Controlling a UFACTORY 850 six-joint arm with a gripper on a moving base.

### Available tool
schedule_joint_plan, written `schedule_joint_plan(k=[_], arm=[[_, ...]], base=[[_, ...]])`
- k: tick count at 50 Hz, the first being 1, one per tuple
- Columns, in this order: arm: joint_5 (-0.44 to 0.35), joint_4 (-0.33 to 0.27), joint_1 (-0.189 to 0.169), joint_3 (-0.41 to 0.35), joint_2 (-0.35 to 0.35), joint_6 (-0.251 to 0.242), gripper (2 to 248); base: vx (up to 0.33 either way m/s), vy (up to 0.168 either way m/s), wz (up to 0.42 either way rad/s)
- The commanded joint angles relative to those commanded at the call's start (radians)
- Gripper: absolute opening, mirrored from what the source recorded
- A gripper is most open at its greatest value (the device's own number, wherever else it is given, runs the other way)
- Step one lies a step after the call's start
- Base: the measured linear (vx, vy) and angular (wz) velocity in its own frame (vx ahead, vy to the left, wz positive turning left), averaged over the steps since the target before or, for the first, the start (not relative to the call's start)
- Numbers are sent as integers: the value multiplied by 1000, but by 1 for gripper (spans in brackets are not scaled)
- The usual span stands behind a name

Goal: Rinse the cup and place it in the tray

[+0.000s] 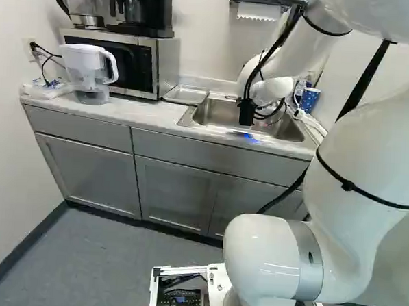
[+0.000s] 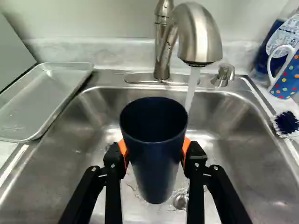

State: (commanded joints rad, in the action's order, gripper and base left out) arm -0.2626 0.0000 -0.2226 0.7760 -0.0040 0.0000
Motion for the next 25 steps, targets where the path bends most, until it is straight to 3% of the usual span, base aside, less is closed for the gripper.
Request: schedule_joint_plan(k=[12,25], arm=[[-3,0,-26,15,-40,0,125],[-24,0,-29,15,-70,0,125]], base=[[0,0,0],[0,0,0]])
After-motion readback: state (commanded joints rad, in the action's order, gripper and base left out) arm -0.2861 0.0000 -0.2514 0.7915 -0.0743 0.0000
